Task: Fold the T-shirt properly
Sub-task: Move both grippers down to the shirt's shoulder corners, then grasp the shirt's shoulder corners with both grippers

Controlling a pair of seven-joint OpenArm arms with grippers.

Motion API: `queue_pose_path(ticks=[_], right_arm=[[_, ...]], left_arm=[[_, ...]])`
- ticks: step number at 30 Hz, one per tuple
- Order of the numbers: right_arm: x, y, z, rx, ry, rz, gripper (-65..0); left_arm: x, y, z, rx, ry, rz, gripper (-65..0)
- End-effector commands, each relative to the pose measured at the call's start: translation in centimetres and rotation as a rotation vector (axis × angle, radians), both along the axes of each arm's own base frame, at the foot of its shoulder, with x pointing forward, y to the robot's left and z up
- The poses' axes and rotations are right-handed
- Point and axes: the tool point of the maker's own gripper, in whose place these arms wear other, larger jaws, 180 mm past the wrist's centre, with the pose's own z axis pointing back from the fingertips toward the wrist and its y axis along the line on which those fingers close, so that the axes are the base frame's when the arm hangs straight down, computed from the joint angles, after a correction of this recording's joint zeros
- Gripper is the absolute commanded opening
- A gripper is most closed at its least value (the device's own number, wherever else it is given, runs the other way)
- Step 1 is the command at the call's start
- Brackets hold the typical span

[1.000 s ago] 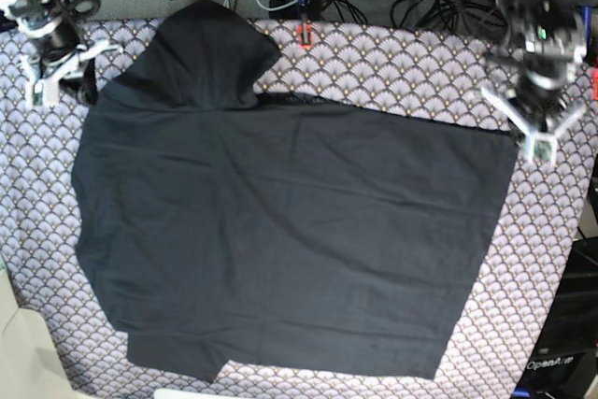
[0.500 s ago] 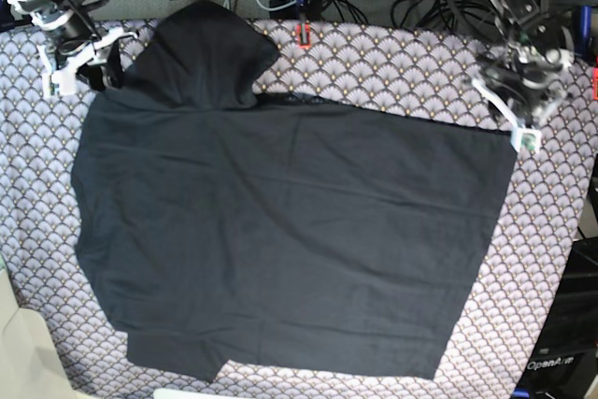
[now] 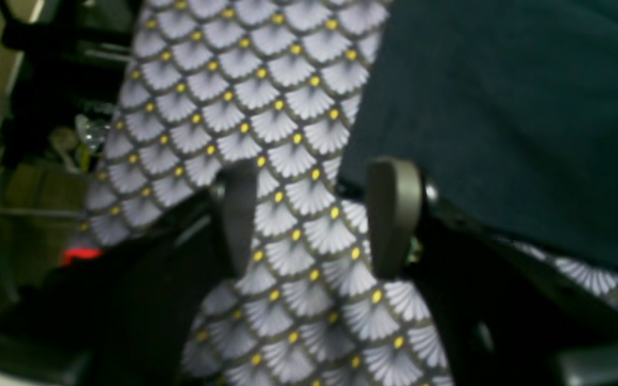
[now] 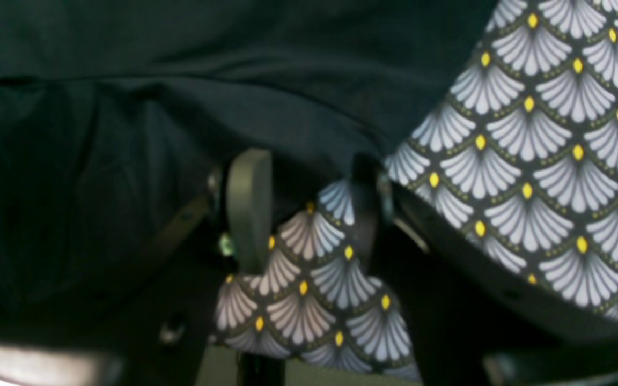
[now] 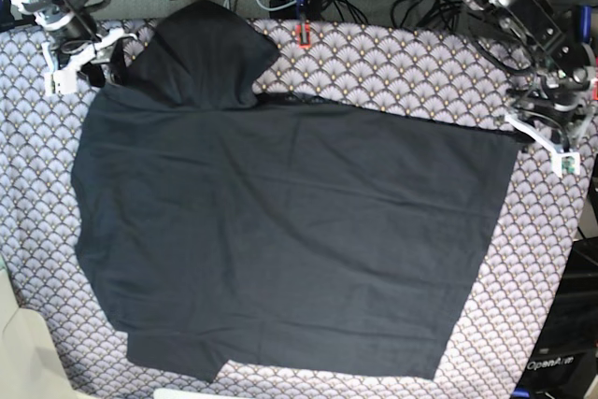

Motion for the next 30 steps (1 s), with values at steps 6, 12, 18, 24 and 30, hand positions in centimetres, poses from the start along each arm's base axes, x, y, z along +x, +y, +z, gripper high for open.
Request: queue_pose_path(ticks=[6,12,18,24,30], right_arm=[[0.5,-0.2,0.9,-0.004,-0.037,0.01,-38.5],[0.5,-0.1,1.0,-0.004,-0.037,0.014,-38.5],[0.5,-0.1,0.9,-0.005,-0.036,0.014,-38.5],[0.5,-0.2,0.9,-0.007,-0.035,0.013,-38.5],[0.5,-0.2,0.9,-0.007,-0.035,0.013,-38.5]], left_arm=[[1.8,0.5,-1.7,-0.068,0.006,0.0,-32.4],[3.4,-0.8,-2.0,-0.109,-0.07,-0.015,-32.4],[3.5,-2.2,-4.7,-0.19,-0.043,-0.021,-32.4],[3.7,-2.3,-4.7,-0.198,-0.05,-0.014,-32.5],[3.1,-0.9,-4.1,-0.194,-0.072,0.04,-32.5]])
